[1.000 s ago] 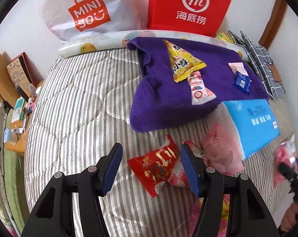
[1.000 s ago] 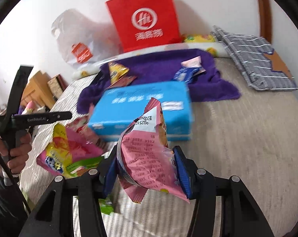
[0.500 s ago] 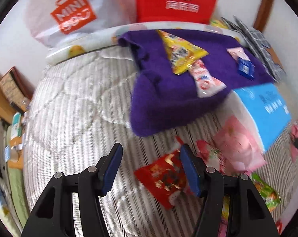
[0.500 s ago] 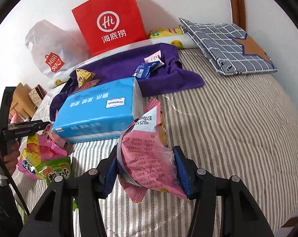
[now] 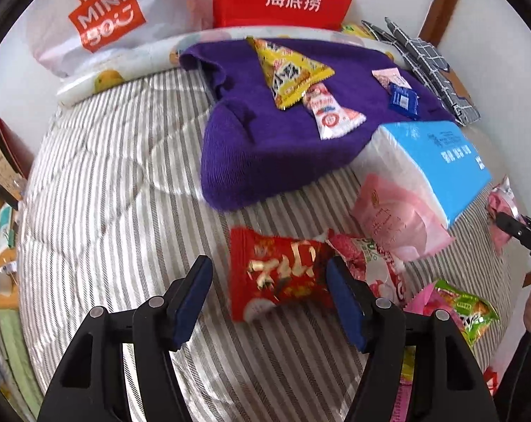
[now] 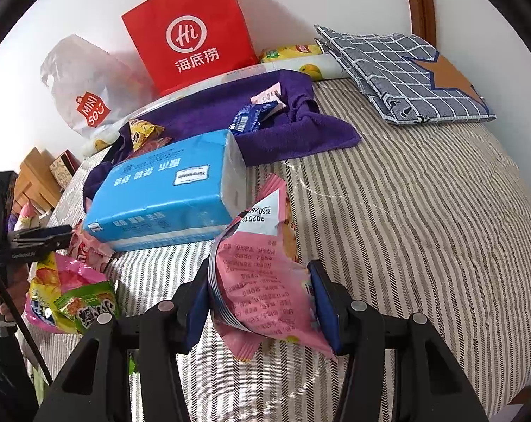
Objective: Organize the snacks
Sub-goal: 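Grasp the pink chip bag with the right gripper while the left grasps the red packet, then lift the red packet and pink chip bag and carry them over the purple towel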
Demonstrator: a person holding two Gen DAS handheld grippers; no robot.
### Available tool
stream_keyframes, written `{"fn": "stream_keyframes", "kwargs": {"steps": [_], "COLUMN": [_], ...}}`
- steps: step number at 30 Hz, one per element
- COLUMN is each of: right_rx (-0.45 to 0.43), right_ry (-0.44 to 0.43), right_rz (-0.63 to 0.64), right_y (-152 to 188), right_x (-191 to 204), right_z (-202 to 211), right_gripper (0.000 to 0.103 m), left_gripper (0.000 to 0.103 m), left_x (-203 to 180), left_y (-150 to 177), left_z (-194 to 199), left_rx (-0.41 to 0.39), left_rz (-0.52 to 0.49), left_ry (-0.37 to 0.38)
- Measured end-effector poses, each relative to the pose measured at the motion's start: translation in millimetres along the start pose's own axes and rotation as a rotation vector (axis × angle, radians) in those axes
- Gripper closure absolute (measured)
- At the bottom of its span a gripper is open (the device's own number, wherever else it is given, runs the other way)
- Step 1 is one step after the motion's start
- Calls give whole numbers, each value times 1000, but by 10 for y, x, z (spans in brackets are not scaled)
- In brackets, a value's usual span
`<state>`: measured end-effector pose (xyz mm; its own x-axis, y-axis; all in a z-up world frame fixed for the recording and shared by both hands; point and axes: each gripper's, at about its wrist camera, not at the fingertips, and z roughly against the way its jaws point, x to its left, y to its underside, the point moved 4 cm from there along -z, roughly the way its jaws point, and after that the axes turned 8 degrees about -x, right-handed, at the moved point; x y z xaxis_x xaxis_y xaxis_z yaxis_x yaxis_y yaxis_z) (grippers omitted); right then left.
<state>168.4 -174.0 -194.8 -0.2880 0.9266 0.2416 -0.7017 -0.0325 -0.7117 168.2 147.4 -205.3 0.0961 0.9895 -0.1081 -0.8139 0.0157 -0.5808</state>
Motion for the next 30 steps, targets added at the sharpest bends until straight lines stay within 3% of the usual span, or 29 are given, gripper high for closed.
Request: {"fn": "stream_keyframes", "kwargs": {"steps": [4,9,13,15,25,30], "right_rx": [7,10,7,5,-18,-42], "right_ry": [-4,-12,-11,-6,-5,-17], "right_rz": [-9,-2,-2,-3,-16,-9], "right_y": [19,23,26,29,6,-33], "right_x": [-18,10,-11,-33,-82,-47], "right_z": [-26,-35,-6,8,108,197], "right_gripper": [53,53,53,53,53,53], "left_gripper": [36,36,59,65,65,65], "left_x": [-5,-126,-144,-140,8,3], "left_y": [16,-7,-7,-17,41,71], "left_z": [-41,-128,-83,-32,280,456], "left_rx": [7,-10,-45,-61,-118,-131], "left_rz": [32,-29,-10,-4,29,64], "left_ry": [-8,-95,-62,-65,-133,-103]}}
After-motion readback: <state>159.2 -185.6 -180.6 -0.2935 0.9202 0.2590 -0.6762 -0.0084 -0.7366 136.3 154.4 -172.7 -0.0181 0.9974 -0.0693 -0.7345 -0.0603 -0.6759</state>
